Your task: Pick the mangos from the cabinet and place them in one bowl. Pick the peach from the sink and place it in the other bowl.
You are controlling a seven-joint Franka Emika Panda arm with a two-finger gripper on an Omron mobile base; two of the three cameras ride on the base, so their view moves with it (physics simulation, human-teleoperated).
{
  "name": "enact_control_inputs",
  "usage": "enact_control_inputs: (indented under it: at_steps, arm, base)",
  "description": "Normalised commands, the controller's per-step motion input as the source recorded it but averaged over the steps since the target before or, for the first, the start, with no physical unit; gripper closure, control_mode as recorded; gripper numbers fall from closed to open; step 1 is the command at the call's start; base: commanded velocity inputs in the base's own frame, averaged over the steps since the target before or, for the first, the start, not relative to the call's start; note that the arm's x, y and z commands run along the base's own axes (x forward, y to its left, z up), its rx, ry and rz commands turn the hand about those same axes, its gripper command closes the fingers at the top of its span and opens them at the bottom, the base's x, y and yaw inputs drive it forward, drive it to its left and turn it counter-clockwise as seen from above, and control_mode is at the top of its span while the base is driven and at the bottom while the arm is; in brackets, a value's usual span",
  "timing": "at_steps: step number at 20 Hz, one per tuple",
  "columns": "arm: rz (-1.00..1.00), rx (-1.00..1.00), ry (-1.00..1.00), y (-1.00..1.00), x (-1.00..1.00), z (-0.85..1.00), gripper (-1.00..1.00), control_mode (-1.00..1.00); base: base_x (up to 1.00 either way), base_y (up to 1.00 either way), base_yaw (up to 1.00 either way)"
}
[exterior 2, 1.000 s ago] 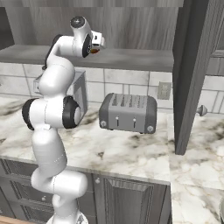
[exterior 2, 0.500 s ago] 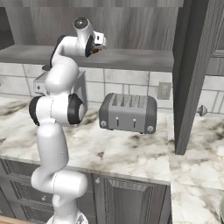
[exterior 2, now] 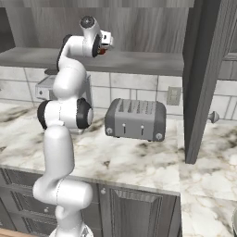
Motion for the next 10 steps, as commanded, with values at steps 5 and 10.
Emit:
enact_control_inputs:
  at_steps: [5,10]
  arm:
    - [0.00,0.00,0.00,0.01,0.07,-0.01,1.00,-1.00]
    - [0.00,0.00,0.00,0.03,-0.02,0.00,1.00,-1.00]
  base:
    - [0.00,0.00,0.00]
    - [0.00,0.00,0.00]
